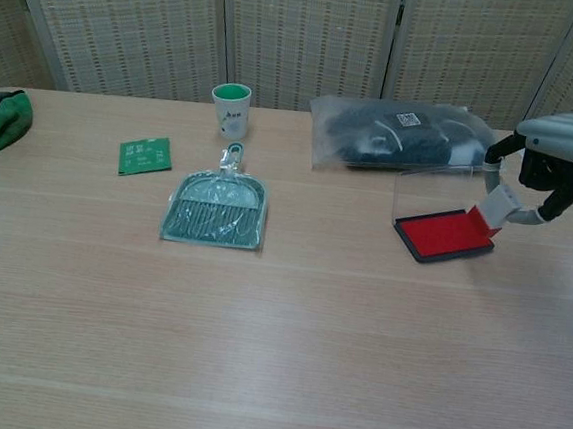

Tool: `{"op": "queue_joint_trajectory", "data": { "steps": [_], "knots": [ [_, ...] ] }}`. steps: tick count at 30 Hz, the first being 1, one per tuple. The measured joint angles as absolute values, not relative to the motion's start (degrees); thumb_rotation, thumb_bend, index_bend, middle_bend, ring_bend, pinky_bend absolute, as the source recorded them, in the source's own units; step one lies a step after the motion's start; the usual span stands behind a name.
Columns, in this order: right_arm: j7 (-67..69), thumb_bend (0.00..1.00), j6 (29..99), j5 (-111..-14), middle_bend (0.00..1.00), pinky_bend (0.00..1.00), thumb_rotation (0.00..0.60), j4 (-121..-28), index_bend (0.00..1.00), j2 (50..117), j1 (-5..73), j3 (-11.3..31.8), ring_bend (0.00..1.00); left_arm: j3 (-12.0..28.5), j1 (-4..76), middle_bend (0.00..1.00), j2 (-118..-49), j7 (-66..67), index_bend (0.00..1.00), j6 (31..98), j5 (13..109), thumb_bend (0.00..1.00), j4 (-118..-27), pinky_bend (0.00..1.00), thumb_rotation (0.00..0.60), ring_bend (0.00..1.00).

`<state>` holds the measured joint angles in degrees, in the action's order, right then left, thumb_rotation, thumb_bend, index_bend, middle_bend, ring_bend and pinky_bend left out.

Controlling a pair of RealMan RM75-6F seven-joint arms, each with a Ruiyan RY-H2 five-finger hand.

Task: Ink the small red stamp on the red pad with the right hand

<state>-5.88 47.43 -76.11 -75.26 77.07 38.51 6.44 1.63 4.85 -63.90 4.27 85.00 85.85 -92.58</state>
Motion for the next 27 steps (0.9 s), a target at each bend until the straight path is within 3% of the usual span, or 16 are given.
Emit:
{"op": "queue_joint_trajectory", "data": {
  "steps": [13, 27],
  "knots": [
    [-2.3, 0.32, 36.4, -67.1, 1.0, 0.74, 0.6, -63.4, 0.89, 84.6, 43.7, 9.5, 0.8, 0.3, 4.3, 0.0, -62.8, 4.3, 0.05, 85.1, 87.5, 0.18, -94.9, 0.26, 0.6, 0.0],
    [-0.6, 0.32, 31.8, -63.6, 1.0, 0.74, 0.6, -56.8, 0.9, 89.4, 47.6, 11.2, 0.8, -0.3, 3.8, 0.0, -61.6, 1.9, 0.05, 86.2, 89.2, 0.18, -95.4, 0.26, 0.6, 0.0]
  ]
}}
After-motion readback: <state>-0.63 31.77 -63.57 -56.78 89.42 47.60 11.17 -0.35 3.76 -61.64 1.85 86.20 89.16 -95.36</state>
